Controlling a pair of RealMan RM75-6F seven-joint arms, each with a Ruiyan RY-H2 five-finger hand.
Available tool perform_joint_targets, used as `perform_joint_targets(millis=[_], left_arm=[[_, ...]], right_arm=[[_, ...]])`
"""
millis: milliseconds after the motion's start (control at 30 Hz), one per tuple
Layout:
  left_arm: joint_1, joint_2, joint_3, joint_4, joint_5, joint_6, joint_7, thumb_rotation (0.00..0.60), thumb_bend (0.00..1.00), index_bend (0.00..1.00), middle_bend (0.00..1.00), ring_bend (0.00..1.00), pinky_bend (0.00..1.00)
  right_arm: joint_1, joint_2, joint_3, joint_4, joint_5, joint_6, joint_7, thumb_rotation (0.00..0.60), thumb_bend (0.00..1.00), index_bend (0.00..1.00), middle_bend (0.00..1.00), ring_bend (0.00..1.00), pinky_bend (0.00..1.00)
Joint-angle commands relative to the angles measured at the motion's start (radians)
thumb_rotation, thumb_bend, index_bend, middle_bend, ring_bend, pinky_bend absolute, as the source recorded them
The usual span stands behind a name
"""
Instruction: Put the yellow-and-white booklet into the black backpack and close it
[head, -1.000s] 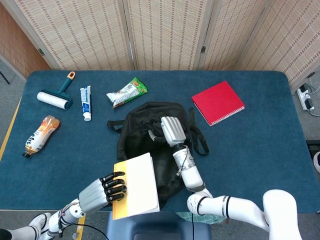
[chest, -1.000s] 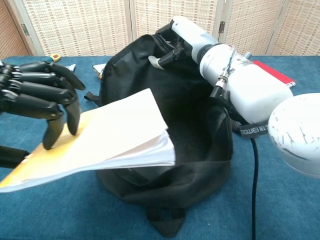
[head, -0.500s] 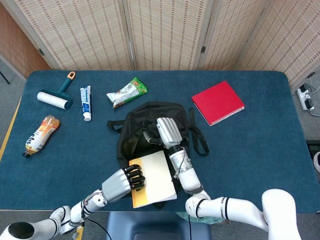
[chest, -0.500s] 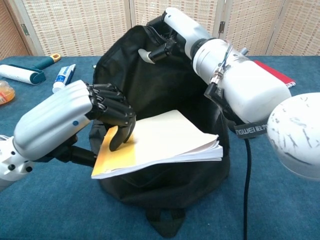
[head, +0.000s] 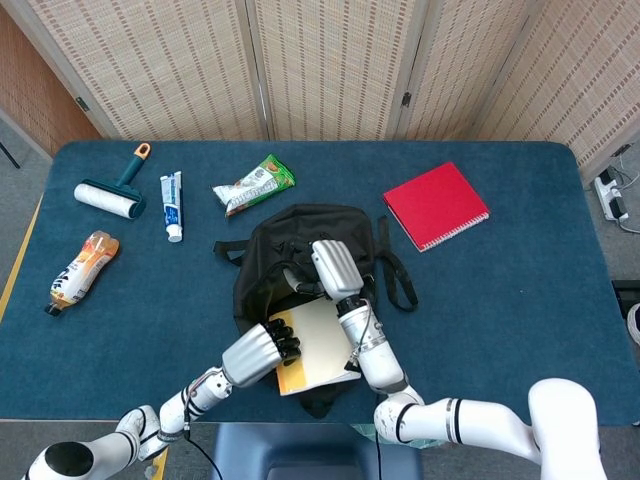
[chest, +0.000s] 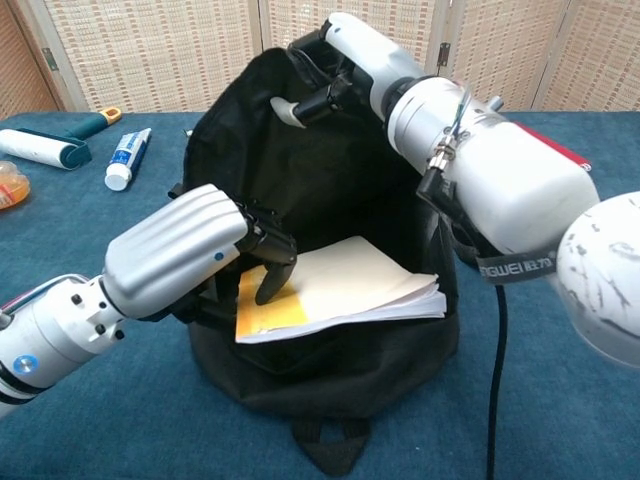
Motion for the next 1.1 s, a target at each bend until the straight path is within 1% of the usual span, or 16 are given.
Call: perform_joint_targets(millis=[33,233,467,733,867,933,1000,1033,1100], left_arm=[[-0.007,-0.014,-0.012,0.039,-0.029,-0.027,0.007,0.6,0.47,0.74,0.7,0.57,0.55],[-0.021,-0.033,-0.034,0.09,-0.079,-0.082,0.038,0.6,0.47,0.74,0.71,0.57,0.55],[-0.054,-0.046,-0.042,0.094,-0.112,-0.167,0.15,0.6,0.47,0.74,0.71,0.57,0.55],[-0.079,-0.033,-0.085,0.057,-0.182,-0.255,0.251,0.6,0.47,0.74,0.71,0.57,0.54],[-0.08,-0.018,-0.116,0.003,-0.24,-0.323,0.325,0.6,0.47,0.73,0.71,0.57,0.54],[-0.079,-0.013,-0.128,-0.027,-0.261,-0.339,0.35,0.6,0.47,0.72,0.71,0.57,0.53],[-0.076,-0.009,-0.139,-0.054,-0.281,-0.353,0.395,0.6,0.46,0.71,0.7,0.57,0.53],[-0.073,-0.007,-0.145,-0.072,-0.295,-0.366,0.428,0.6,0.43,0.68,0.69,0.56,0.53],[-0.065,-0.002,-0.156,-0.106,-0.318,-0.377,0.48,0.6,0.35,0.59,0.64,0.54,0.52]], right_arm=[[-0.009,0.01,-0.005,-0.024,-0.005,0.006,0.008,0.6,0.86,0.8,0.46,0.41,0.26],[-0.016,0.018,-0.016,-0.064,-0.016,0.014,0.009,0.6,0.86,0.8,0.46,0.4,0.26],[-0.017,0.016,-0.026,-0.09,-0.025,0.023,0.002,0.6,0.86,0.8,0.46,0.41,0.26],[-0.028,0.021,-0.038,-0.108,-0.029,0.032,-0.004,0.6,0.86,0.8,0.46,0.41,0.26],[-0.033,0.02,-0.045,-0.108,-0.031,0.034,-0.003,0.6,0.86,0.8,0.46,0.41,0.26],[-0.035,0.02,-0.049,-0.106,-0.032,0.034,-0.002,0.6,0.86,0.8,0.46,0.41,0.26],[-0.036,0.019,-0.052,-0.103,-0.033,0.034,-0.001,0.6,0.86,0.8,0.46,0.41,0.26],[-0.037,0.019,-0.051,-0.101,-0.034,0.034,0.0,0.6,0.86,0.8,0.46,0.41,0.26],[-0.037,0.019,-0.049,-0.098,-0.036,0.034,0.003,0.6,0.86,0.8,0.46,0.41,0.26]])
